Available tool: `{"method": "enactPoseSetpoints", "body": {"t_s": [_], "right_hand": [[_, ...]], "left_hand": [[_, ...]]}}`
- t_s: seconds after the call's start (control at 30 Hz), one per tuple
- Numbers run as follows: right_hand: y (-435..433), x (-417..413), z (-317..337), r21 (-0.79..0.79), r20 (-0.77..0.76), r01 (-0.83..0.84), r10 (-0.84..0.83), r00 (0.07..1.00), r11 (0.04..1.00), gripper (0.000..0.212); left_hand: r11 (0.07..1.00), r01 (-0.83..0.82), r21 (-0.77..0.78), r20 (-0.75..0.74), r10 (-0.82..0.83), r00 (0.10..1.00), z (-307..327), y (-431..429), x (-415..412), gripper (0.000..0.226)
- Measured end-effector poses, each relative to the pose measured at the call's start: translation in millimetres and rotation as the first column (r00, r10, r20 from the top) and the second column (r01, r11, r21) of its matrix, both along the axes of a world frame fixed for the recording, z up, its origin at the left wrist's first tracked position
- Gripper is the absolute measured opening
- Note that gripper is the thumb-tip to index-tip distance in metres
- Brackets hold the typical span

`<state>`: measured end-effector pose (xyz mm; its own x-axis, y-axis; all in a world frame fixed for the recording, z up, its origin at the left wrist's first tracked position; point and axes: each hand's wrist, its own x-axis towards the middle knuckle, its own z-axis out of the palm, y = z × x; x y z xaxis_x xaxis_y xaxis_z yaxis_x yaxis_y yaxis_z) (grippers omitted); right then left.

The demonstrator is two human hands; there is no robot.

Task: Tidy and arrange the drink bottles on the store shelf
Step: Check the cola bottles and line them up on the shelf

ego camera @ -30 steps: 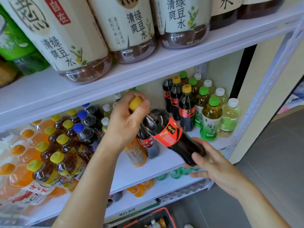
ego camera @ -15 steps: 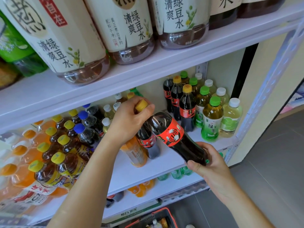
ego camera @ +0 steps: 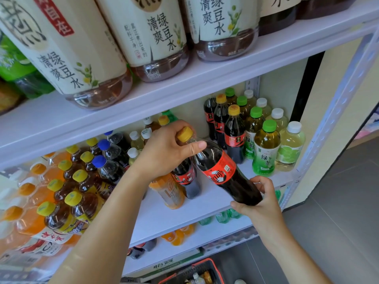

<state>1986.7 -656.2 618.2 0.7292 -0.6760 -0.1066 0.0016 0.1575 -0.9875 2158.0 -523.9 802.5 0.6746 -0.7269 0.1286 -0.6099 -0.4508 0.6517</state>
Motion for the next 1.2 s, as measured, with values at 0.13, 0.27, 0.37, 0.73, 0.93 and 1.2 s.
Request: {"method": "enactPoseSetpoints", "body": {"t_s": [0.13, 0.27, 0.37, 0.73, 0.93, 1.2], "right_hand": [[-5.5, 7.3, 3.2, -0.098, -0.033, -0.033, 0.03, 0.999, 0.995, 0.063], [-15.0, 17.3, 10.1, -0.172, -0.069, -0.097, 0.086, 0.994, 0.98, 0.053], [-24.0, 23.7, 19.0, -0.265, -0.121, -0.092, 0.061, 0.991, 0.96, 0.054], [-55.3, 64.2, 64.9, -0.568, 0.025, 0.034, -0.023, 0.999, 0.822, 0.058], [-64.2, 88.7, 84.6, -0.65, 0.045, 0.079, -0.066, 0.997, 0.756, 0.067], [-81.9, 120.3, 91.5, -0.671, -0.049, -0.024, -0.012, 0.999, 0.741, 0.073]], "left_hand": [[1.0, -0.025, -0.012, 0.066, 0.025, 0.997, -1.0, -2.6, -0.4, 0.036], [0.998, -0.059, 0.023, 0.209, 0.053, 0.976, -5.4, -9.2, 6.5, 0.033], [0.994, -0.101, 0.047, 0.343, 0.079, 0.936, -12.0, -19.9, 18.9, 0.032], [0.91, -0.315, 0.269, 0.504, 0.146, 0.851, -33.0, -84.6, 89.1, 0.03], [0.874, -0.337, 0.35, 0.481, 0.141, 0.865, -39.0, -109.1, 117.5, 0.035], [0.822, -0.354, 0.446, 0.434, 0.148, 0.889, -35.7, -118.4, 135.8, 0.025]]}}
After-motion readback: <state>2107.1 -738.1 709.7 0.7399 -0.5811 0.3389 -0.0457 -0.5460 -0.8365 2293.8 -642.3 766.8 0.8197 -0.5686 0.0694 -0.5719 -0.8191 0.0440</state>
